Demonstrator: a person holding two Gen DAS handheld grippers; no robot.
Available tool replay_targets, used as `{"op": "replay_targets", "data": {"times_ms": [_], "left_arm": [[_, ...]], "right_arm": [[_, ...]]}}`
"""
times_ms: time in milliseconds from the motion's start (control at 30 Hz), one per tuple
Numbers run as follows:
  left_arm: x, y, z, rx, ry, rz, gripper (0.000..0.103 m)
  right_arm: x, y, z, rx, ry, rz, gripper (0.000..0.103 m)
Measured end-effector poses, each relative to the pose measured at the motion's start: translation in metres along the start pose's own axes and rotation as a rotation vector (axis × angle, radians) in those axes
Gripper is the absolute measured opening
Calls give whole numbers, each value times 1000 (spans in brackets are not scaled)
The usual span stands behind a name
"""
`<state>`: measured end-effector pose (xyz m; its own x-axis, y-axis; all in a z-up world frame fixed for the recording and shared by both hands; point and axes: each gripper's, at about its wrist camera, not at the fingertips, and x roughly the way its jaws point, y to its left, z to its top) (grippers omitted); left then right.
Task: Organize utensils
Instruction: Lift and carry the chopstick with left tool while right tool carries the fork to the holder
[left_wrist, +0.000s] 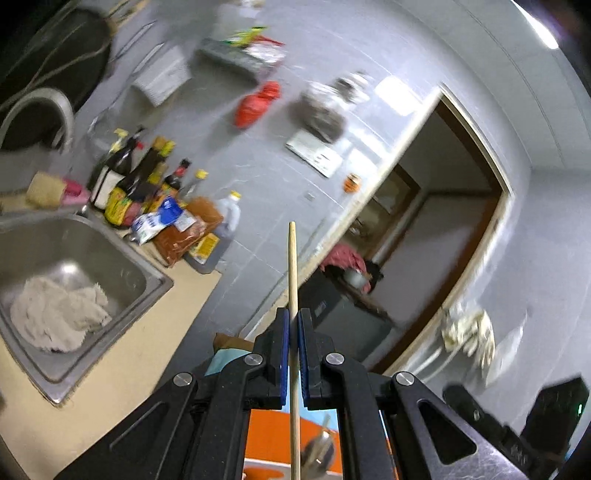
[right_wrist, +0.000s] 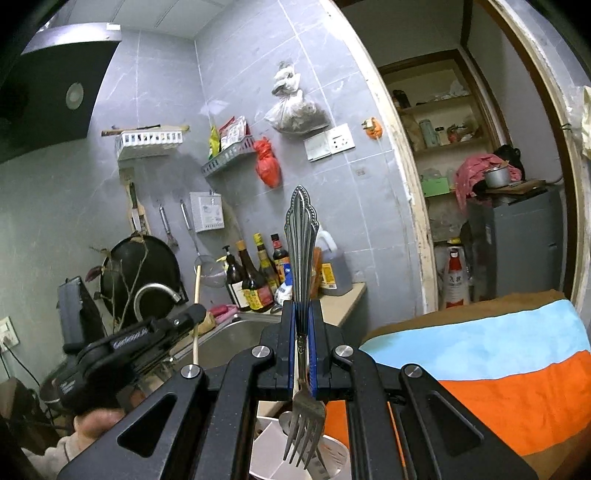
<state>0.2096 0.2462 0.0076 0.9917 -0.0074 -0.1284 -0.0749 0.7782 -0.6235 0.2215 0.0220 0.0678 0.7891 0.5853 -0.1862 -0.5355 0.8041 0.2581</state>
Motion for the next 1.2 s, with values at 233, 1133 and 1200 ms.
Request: {"op": "replay_targets", "data": {"times_ms": [233, 1133, 1200], "left_arm": [[13, 15, -13, 26, -27, 71, 5], [11, -4, -65, 303, 10, 183, 5], [11, -5, -66, 307, 24, 179, 5]], "right_arm": [[10, -1, -22, -33, 35, -1, 6], [34, -10, -77, -82, 176, -64, 6], [35, -12, -80, -79, 187, -70, 6]]}}
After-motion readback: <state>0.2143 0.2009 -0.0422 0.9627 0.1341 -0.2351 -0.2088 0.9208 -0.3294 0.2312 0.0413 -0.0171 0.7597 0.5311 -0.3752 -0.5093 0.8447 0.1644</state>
